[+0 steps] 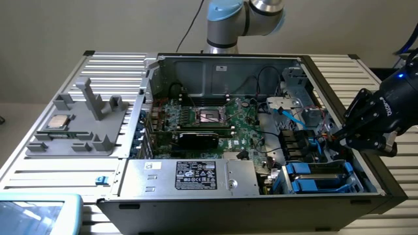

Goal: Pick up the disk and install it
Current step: 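Insert the first disk wire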

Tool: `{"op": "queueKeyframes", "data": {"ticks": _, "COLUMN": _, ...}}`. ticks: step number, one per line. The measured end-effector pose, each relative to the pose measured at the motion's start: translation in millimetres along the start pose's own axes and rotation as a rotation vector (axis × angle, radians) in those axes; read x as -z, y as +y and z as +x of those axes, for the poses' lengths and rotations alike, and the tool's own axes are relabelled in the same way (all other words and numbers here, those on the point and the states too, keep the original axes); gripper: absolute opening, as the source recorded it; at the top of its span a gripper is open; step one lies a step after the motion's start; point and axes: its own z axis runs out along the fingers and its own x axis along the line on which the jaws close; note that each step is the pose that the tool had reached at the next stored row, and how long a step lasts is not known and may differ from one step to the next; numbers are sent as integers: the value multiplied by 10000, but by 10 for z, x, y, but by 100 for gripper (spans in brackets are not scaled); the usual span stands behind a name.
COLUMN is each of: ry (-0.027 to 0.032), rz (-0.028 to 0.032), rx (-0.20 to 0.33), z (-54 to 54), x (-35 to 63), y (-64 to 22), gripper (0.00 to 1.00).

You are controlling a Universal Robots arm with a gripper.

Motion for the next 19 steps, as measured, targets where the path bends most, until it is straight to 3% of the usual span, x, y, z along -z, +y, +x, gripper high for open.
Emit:
{"op": "queueKeyframes", "data": {"ticks": 6, "ry": 6, "rz": -16, "rx": -15, "z": -4, "x": 31, "y": -26, "gripper": 17}}
{"op": "queueKeyframes", "data": {"ticks": 10, "ry": 1, "rz": -81, "rx": -86, "z": -5, "x": 61, "y": -43, "gripper": 17}}
{"op": "queueKeyframes", "data": {"ticks": 13, "ry": -149, "rz": -184, "rx": -228, "z": -6, "x": 63, "y": -46, "gripper": 17}}
{"op": "queueKeyframes", "data": {"ticks": 16, "ry": -434, "rz": -357, "rx": -385, "z": -10, "x": 60, "y": -55, "gripper": 17}}
{"op": "queueKeyframes", "data": {"ticks": 17, "ry": -484, "rz": -386, "rx": -408, "z": -13, "x": 58, "y": -64, "gripper": 17}}
{"op": "queueKeyframes", "data": {"ticks": 19, "ry": -522, "rz": -414, "rx": -431, "z": -22, "x": 50, "y": -86, "gripper": 17}}
